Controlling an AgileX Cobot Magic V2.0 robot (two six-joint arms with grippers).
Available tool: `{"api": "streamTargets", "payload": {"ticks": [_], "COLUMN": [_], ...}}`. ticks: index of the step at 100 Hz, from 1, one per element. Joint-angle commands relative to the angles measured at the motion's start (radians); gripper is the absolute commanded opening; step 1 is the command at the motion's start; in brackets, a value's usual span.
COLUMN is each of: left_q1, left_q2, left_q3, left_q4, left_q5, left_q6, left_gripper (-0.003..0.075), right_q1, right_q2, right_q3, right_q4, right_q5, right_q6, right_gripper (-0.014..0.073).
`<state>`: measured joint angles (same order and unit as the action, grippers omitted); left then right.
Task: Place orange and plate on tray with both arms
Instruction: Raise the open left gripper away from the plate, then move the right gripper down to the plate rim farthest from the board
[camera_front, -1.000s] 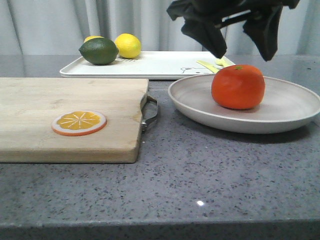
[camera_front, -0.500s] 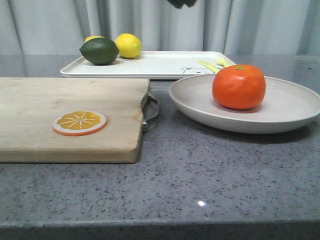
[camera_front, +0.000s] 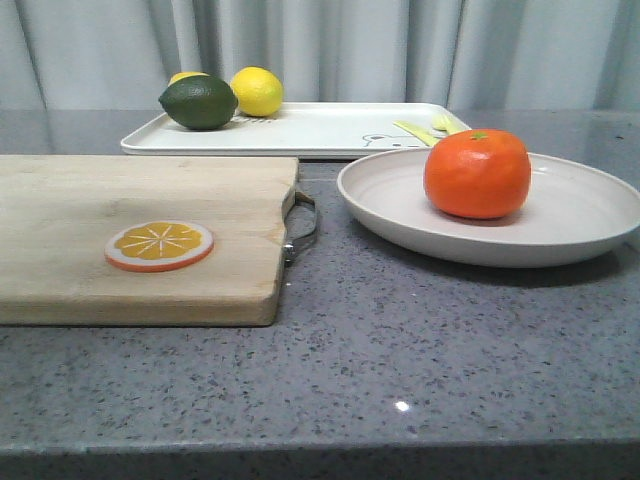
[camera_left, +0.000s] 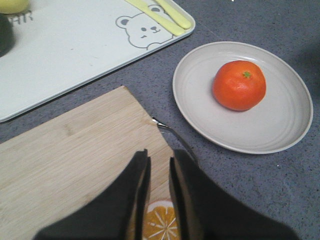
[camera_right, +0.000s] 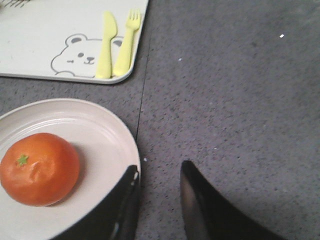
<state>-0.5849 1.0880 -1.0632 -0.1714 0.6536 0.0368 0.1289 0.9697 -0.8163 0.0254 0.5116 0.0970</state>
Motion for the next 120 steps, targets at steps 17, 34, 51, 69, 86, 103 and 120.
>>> {"api": "streamTargets", "payload": {"ticks": [17,34,51,69,86,103,120], "left_q1": [0.055,0.059,0.059,0.059,0.059,0.059,0.059], "left_q2": [-0.188,-0.239,-0.244,-0.244,-0.244,-0.244,-0.244], "left_q3": [0.103,0.143,0.148,0.148,0.148,0.148,0.148], "left_q4": [-0.007,-0.007,-0.007,-0.007,-0.007,-0.014,-0.014], "left_q5": [-0.078,-0.078,-0.074,-0.074,-0.074,-0.074,-0.074], "left_q6": [-0.002,-0.004,-0.004,-0.004,-0.004,-0.004,-0.004], "left_gripper": [0.0095,0.0095,0.0095,0.0095,0.0095,0.0095,0.0095], "right_q1": [0.012,0.012,0.012,0.012,0.012,0.012,0.012], "right_q2": [0.193,0.312,0.412,0.495,0.538,0.561,0.571], "right_q3": [-0.189,-0.272,-0.319,-0.331,-0.331,-0.331,-0.331], "right_q4": [0.044,0.088,0.106,0.106,0.106,0.106,0.112], "right_q5": [0.118,0.179,0.208,0.217,0.233,0.249,0.253], "right_q6": [-0.010,-0.010,-0.010,-0.010,-0.010,-0.010,-0.010], "right_gripper": [0.0361,0.0399,0.0399,0.0399,0.0398,0.0397,0.0233]}}
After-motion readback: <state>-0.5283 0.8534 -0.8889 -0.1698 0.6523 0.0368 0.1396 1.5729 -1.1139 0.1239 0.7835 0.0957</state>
